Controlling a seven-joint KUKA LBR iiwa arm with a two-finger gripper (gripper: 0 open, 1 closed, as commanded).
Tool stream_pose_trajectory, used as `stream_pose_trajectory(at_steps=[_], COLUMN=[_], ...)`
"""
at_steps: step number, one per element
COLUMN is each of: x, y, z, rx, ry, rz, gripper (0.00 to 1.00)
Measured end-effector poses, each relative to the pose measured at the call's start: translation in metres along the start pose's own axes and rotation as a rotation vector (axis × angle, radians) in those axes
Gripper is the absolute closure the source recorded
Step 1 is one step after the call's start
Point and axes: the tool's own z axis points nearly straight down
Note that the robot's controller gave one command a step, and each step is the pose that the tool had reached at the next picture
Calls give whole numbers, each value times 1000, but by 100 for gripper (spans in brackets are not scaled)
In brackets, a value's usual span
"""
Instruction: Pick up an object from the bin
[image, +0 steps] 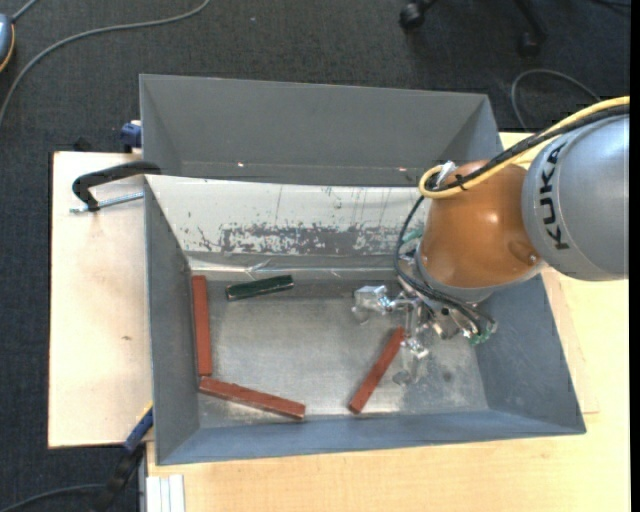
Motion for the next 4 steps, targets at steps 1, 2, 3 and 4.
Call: stream_pose_trajectory(at_steps=[1,2,3,4], x=[38,4,5,2], y=[3,-18,-17,-17], z=[39,39,39,1], rx=[-2,1,-1,2], ry=[5,-2,1,-3], rz=[-178,-164,-164,-163], gripper=[0,0,100,100])
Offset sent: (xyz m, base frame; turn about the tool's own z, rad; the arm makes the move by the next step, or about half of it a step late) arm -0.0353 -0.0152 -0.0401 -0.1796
